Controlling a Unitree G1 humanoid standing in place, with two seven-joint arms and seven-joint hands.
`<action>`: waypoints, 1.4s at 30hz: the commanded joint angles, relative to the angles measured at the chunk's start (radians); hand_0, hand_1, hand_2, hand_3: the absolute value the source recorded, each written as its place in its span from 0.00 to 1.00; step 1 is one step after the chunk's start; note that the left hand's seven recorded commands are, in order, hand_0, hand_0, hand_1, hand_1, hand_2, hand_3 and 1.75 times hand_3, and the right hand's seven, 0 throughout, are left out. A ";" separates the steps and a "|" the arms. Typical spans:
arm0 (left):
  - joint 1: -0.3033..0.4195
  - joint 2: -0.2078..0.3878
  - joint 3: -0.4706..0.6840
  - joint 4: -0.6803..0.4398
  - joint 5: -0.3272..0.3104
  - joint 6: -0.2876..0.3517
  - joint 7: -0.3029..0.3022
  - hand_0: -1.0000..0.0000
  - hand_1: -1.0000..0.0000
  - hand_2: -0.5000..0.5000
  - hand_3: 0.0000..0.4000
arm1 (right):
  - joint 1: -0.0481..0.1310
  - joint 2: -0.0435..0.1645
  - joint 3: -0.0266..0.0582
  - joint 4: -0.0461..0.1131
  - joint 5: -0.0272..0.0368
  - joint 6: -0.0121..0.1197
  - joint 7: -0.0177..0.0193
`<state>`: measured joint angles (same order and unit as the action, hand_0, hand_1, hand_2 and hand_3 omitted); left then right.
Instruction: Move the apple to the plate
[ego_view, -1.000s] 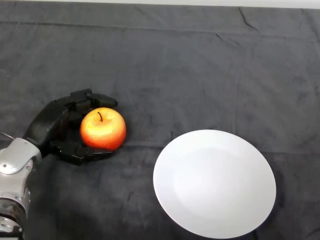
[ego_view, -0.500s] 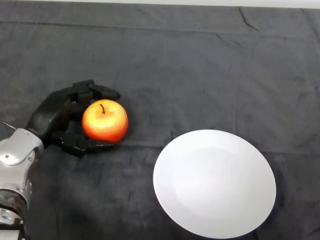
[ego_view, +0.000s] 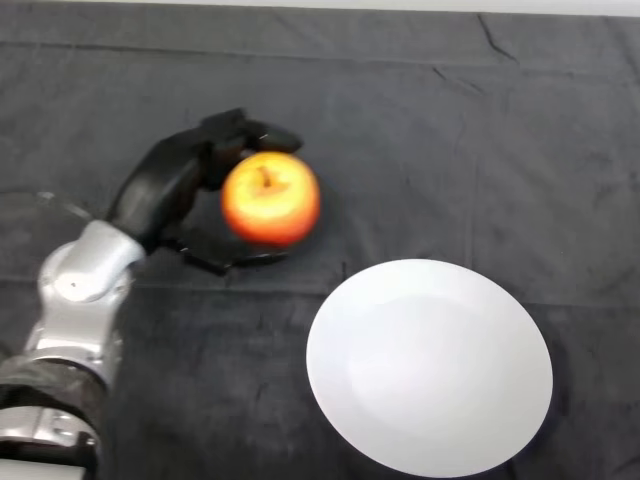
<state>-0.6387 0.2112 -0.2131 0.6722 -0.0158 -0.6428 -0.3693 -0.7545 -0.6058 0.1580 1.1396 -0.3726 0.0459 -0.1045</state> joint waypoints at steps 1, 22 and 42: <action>0.056 0.005 -0.043 -0.042 -0.009 0.015 0.019 0.00 0.00 0.50 1.00 | 0.035 -0.001 -0.0076 0.012 0.0077 0.005 0.0035; 0.081 0.039 -0.334 -0.008 -0.056 0.004 0.050 0.00 0.00 0.50 1.00 | 0.041 -0.001 -0.0093 0.000 0.0090 0.011 0.0058; 0.029 0.040 -0.414 0.139 -0.051 0.023 0.029 0.74 1.00 0.37 0.26 | 0.038 -0.001 -0.0091 0.004 0.0079 0.011 0.0059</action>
<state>-0.6099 0.2251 -0.5846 0.7718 -0.0656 -0.6289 -0.3312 -0.7545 -0.6059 0.1580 1.1374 -0.3727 0.0481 -0.1045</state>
